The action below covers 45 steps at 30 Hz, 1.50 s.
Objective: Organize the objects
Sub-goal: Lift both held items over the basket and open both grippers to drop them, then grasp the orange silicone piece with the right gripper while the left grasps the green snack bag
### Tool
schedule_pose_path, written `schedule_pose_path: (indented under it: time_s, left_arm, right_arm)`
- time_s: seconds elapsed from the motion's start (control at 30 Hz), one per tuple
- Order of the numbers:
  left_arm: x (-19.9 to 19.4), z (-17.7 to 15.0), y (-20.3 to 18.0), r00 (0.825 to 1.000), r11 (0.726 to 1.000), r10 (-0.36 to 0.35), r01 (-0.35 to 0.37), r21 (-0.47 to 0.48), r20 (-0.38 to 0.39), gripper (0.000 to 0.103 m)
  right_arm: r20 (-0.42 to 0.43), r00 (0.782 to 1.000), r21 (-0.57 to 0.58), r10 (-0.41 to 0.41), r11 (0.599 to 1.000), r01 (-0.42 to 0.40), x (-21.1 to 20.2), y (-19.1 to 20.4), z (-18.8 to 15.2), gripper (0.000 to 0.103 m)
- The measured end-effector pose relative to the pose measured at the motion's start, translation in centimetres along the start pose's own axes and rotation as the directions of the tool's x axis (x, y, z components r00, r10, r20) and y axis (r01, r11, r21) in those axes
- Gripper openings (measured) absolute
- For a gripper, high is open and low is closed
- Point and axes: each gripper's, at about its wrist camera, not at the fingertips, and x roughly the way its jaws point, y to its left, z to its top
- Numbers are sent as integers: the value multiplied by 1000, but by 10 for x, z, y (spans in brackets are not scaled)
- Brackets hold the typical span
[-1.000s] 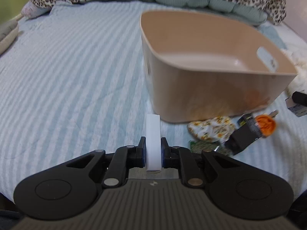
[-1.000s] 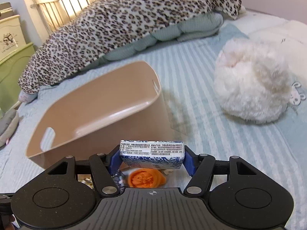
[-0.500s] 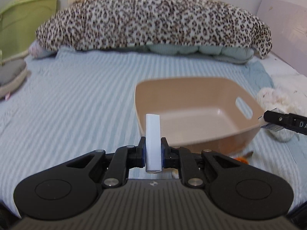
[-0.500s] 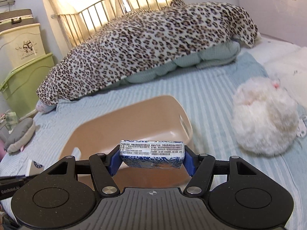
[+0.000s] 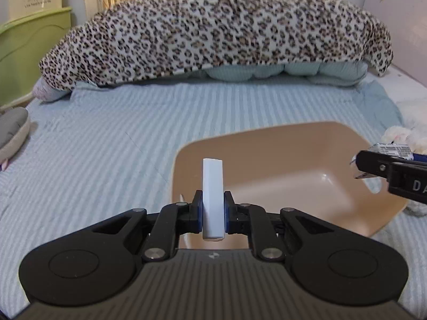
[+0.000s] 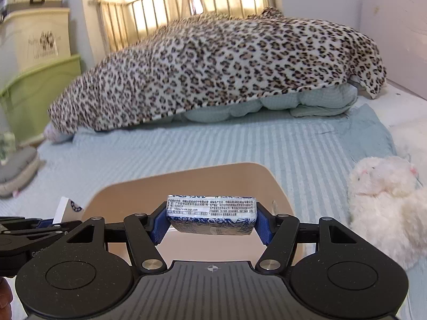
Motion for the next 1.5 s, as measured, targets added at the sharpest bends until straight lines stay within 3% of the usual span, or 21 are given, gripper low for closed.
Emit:
schedule_pose_path:
  time_s: [0.3, 0.47, 0.5, 0.53, 0.63, 0.8, 1.17, 1.5]
  left_arm:
    - [49, -19, -10, 995, 999, 11, -6, 44, -99, 16]
    - [50, -22, -9, 993, 998, 24, -18, 61, -112, 17]
    - [48, -20, -8, 993, 999, 12, -6, 48, -118, 22]
    - [45, -19, -7, 993, 999, 5, 0, 37, -122, 40]
    - [26, -15, -7, 996, 1000, 18, -16, 26, -84, 76]
    - [-13, -11, -15, 999, 997, 47, -45, 68, -20, 91]
    - [-70, -37, -17, 999, 998, 29, -28, 48, -19, 92]
    - [-74, -80, -22, 995, 1000, 6, -3, 29, -99, 95]
  right_arm:
    - [-153, 988, -77, -40, 997, 28, 60, 12, -19, 61]
    - [-199, 978, -102, -53, 994, 33, 71, 15, -34, 63]
    - [-195, 979, -99, -54, 995, 35, 69, 15, -35, 69]
    - [-186, 981, -97, -58, 994, 40, 65, 15, -35, 69]
    - [-159, 986, -92, -44, 995, 30, 49, 13, -31, 79]
    - [-106, 993, -107, -55, 993, 43, 9, 9, -23, 96]
    - [-165, 984, -110, -74, 992, 56, -57, -17, -47, 103]
    - [-266, 958, -154, -108, 986, 68, -65, -28, -84, 103]
